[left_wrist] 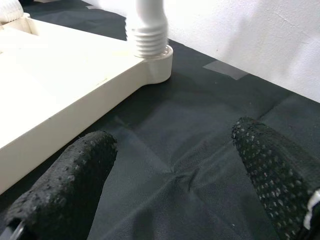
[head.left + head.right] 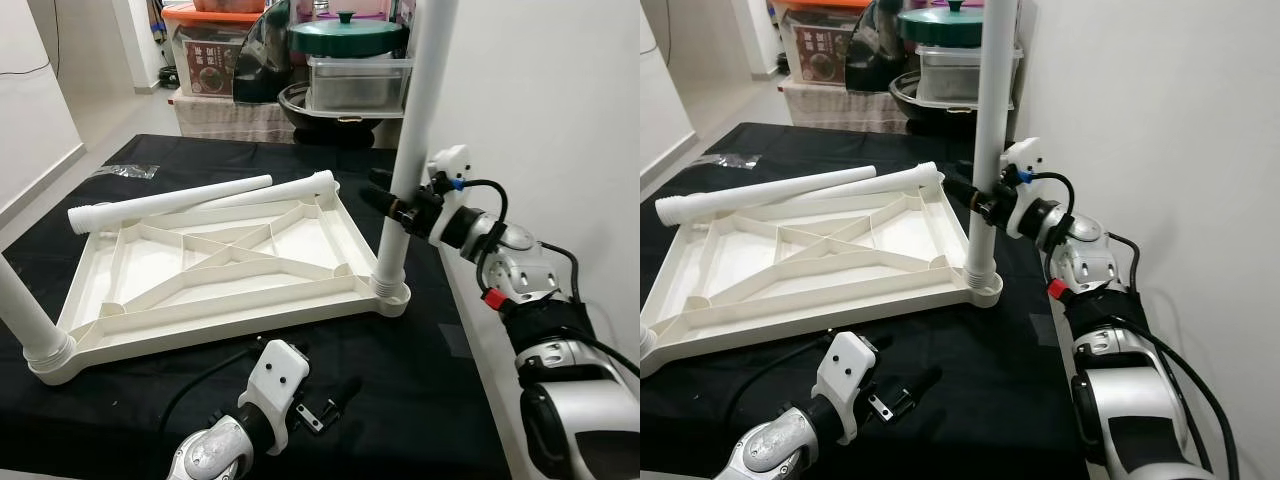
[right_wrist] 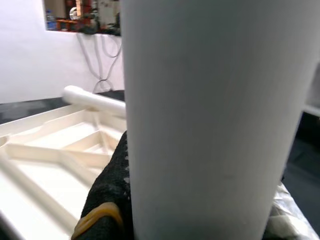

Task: Building children table

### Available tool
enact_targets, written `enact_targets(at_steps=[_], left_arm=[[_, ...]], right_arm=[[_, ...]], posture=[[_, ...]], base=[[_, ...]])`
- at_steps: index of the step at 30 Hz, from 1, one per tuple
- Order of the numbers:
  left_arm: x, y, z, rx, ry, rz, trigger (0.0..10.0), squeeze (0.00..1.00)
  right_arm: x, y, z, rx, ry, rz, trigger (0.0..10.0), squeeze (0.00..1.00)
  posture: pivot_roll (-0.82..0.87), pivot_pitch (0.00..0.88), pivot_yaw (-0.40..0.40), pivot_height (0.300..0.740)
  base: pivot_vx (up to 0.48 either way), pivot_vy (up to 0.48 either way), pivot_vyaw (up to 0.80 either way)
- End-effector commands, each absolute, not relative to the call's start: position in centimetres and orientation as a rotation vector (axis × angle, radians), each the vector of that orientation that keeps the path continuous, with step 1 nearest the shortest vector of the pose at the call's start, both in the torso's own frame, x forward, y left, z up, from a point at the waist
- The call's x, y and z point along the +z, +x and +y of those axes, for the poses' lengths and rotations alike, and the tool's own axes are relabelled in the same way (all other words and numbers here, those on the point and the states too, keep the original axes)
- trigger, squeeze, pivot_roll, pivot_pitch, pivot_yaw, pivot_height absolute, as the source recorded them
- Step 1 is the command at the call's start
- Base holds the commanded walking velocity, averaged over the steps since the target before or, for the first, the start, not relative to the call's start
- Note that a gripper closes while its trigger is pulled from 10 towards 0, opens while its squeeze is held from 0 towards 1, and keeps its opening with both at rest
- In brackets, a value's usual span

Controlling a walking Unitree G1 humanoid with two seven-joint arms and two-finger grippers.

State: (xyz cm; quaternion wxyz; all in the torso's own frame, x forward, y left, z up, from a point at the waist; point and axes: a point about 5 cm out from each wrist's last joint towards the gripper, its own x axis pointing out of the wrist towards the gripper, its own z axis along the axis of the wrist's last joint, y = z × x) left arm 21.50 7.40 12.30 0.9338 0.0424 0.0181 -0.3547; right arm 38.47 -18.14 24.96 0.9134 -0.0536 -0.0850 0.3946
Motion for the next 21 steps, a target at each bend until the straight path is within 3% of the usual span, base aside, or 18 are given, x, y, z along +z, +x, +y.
enact_targets(at_steps=[1, 14, 21], left_arm=[[12.1, 21.4, 7.5, -0.719, 0.101, 0.042, 10.0, 0.00], [12.1, 21.1, 7.5, -0.724, 0.114, 0.035, 10.0, 0.00], [12.2, 20.9, 7.4, -0.732, 0.117, 0.037, 10.0, 0.00]], right_arm=[[25.7, 38.5, -18.3, 0.828, -0.095, -0.192, 0.0, 0.00], [24.2, 38.3, -17.5, 0.922, -0.062, -0.171, 0.0, 0.00], [26.0, 38.8, -18.9, 0.892, -0.102, -0.188, 0.0, 0.00]], posture=[[0.05, 0.040, -0.042, 0.740], [0.06, 0.045, -0.038, 0.740], [0.06, 0.048, -0.039, 0.740]], base=[[0.000, 0.000, 0.00], [0.000, 0.000, 0.00], [0.000, 0.000, 0.00]])
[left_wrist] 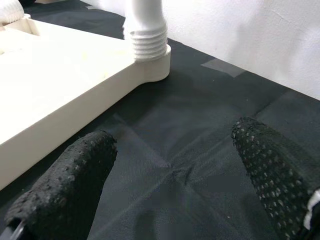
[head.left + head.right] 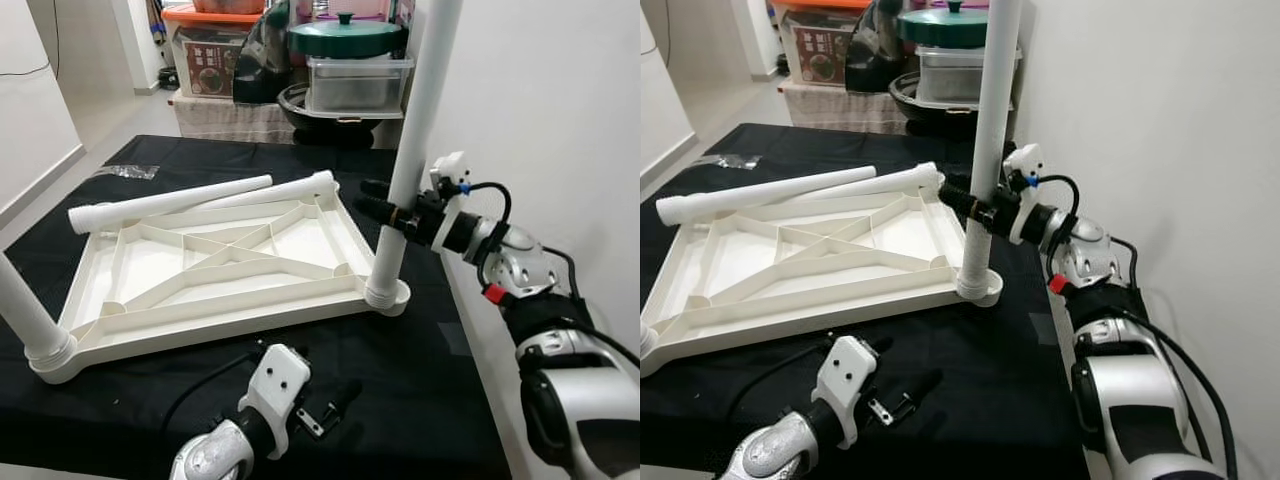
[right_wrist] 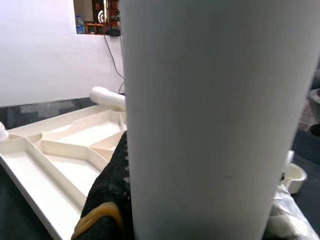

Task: Building children table

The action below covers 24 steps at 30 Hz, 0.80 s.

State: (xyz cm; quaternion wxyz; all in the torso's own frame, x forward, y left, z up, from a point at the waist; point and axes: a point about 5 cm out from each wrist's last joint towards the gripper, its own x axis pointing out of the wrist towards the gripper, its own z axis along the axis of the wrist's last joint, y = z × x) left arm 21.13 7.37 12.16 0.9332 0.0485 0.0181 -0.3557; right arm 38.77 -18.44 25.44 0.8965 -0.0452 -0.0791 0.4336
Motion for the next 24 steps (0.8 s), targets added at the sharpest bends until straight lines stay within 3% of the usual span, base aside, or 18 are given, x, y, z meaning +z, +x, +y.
enact_targets(at_steps=[1, 24], left_arm=[[12.2, 20.8, 7.4, -0.732, 0.117, 0.037, 10.0, 0.00], [12.2, 20.1, 7.3, -0.749, 0.132, 0.037, 10.0, 0.00]], right_arm=[[26.3, 38.8, -19.2, 0.881, -0.115, -0.192, 0.0, 0.00], [25.4, 39.0, -18.7, 0.875, -0.110, -0.194, 0.0, 0.00]], posture=[[0.07, 0.051, -0.038, 0.740], [0.08, 0.051, -0.037, 0.740]], base=[[0.000, 0.000, 0.00], [0.000, 0.000, 0.00]])
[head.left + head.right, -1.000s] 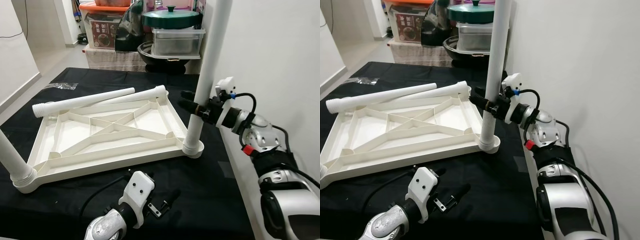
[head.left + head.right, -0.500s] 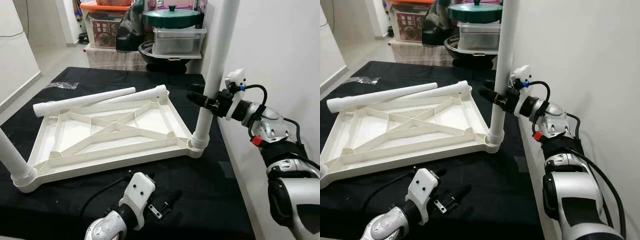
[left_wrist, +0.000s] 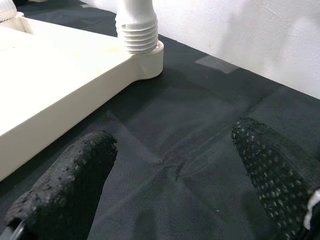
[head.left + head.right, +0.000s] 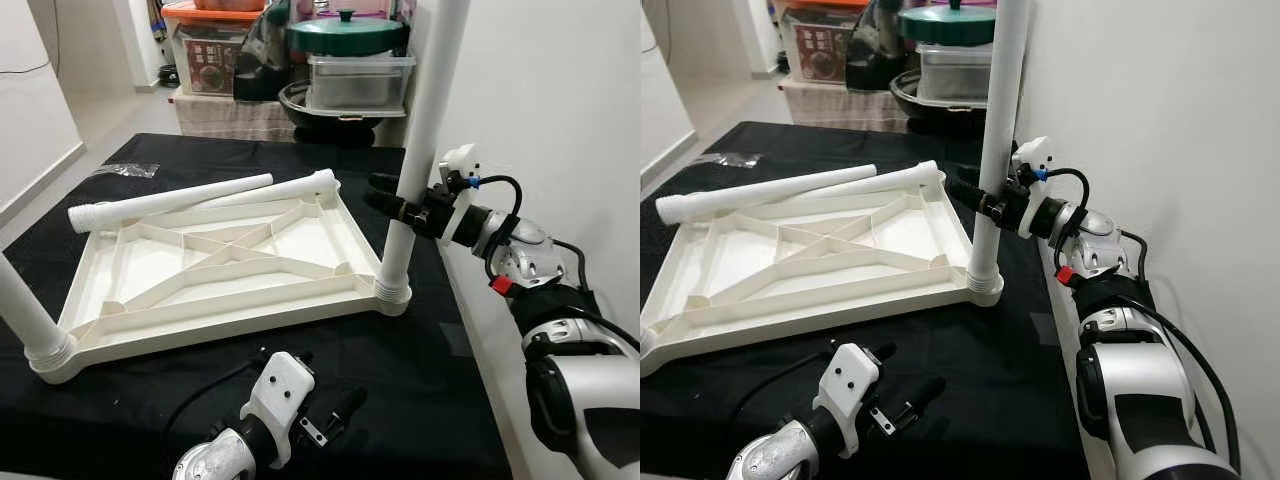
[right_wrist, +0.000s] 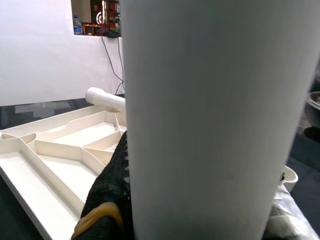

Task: Building children table

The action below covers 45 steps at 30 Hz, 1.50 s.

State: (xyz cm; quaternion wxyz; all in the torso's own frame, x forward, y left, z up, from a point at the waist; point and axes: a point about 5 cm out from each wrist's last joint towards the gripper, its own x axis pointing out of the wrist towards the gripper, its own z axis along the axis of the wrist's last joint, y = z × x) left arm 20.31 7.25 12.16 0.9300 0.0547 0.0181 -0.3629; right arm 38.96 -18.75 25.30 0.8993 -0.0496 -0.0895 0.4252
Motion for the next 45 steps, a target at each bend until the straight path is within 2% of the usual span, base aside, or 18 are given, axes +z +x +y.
enact_targets(at_steps=[1, 10, 21, 25, 36, 45], left_arm=[[12.3, 20.0, 7.3, -0.749, 0.133, 0.037, 10.0, 0.00], [12.6, 19.6, 7.3, -0.765, 0.142, 0.028, 10.0, 0.00], [13.4, 19.0, 7.3, -0.759, 0.133, 0.023, 10.0, 0.00], [14.4, 19.8, 7.8, -0.716, 0.150, -0.027, 10.0, 0.00], [15.3, 21.0, 8.5, -0.625, 0.177, -0.100, 10.0, 0.00], [14.2, 20.8, 8.4, -0.606, 0.171, -0.056, 10.0, 0.00]], right_arm=[[25.4, 39.0, -18.7, 0.874, -0.111, -0.195, 0.0, 0.00], [26.1, 39.1, -19.3, 0.872, -0.126, -0.189, 0.0, 0.00], [26.2, 39.4, -18.8, 0.854, -0.133, -0.199, 0.0, 0.00], [26.5, 39.4, -18.5, 0.868, -0.133, -0.202, 0.0, 0.00], [25.5, 39.2, -18.1, 0.919, -0.140, -0.162, 0.0, 0.00], [24.8, 39.3, -18.4, 0.897, -0.115, -0.129, 0.0, 0.00]], posture=[[0.08, 0.051, -0.037, 0.740], [0.08, 0.067, -0.035, 0.740], [0.10, 0.134, -0.035, 0.740], [0.09, 0.153, -0.035, 0.740], [0.09, 0.150, -0.040, 0.740], [0.08, 0.141, -0.042, 0.740]], base=[[0.000, 0.000, 0.00], [0.000, 0.000, 0.00], [0.000, 0.000, 0.00], [0.000, 0.000, 0.00], [0.000, 0.000, 0.00], [0.000, 0.000, 0.00]])
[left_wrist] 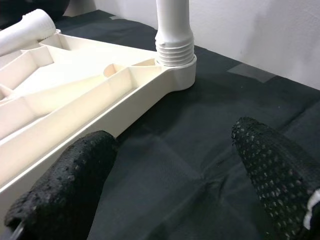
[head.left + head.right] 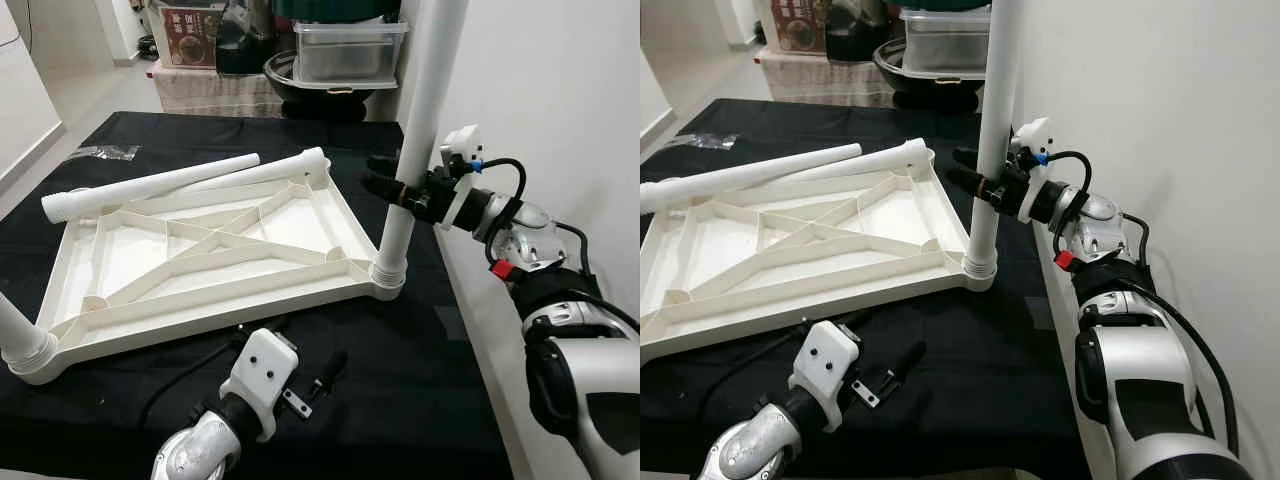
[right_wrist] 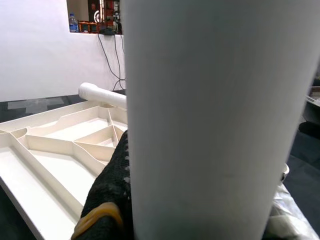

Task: Building children table

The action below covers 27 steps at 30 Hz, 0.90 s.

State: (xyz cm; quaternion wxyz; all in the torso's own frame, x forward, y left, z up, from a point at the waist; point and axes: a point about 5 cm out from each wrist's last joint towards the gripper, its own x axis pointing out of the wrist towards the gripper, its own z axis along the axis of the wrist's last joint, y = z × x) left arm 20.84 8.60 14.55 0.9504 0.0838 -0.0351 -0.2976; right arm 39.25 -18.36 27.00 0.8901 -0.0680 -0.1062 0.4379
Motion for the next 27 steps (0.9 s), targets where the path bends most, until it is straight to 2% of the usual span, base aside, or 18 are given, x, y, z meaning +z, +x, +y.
enact_targets(at_steps=[1, 10, 27], left_arm=[[14.20, 20.91, 8.40, -0.606, 0.170, -0.055, 10.0, 0.00], [13.99, 21.10, 8.36, -0.604, 0.170, -0.049, 10.0, 0.00], [13.73, 21.30, 8.31, -0.614, 0.178, -0.046, 10.0, 0.00]], right_arm=[[24.61, 39.29, -18.48, 0.892, -0.105, -0.122, 0.0, 0.00], [24.94, 39.04, -18.05, 0.968, -0.028, -0.132, 0.0, 0.00], [25.07, 38.88, -17.58, 1.025, -0.077, -0.114, 0.0, 0.00]], posture=[[0.08, 0.141, -0.043, 0.740], [0.07, 0.137, -0.044, 0.740], [0.07, 0.127, -0.044, 0.740]], base=[[0.000, 0.000, 0.00], [0.000, 0.000, 0.00], [0.000, 0.000, 0.00]])
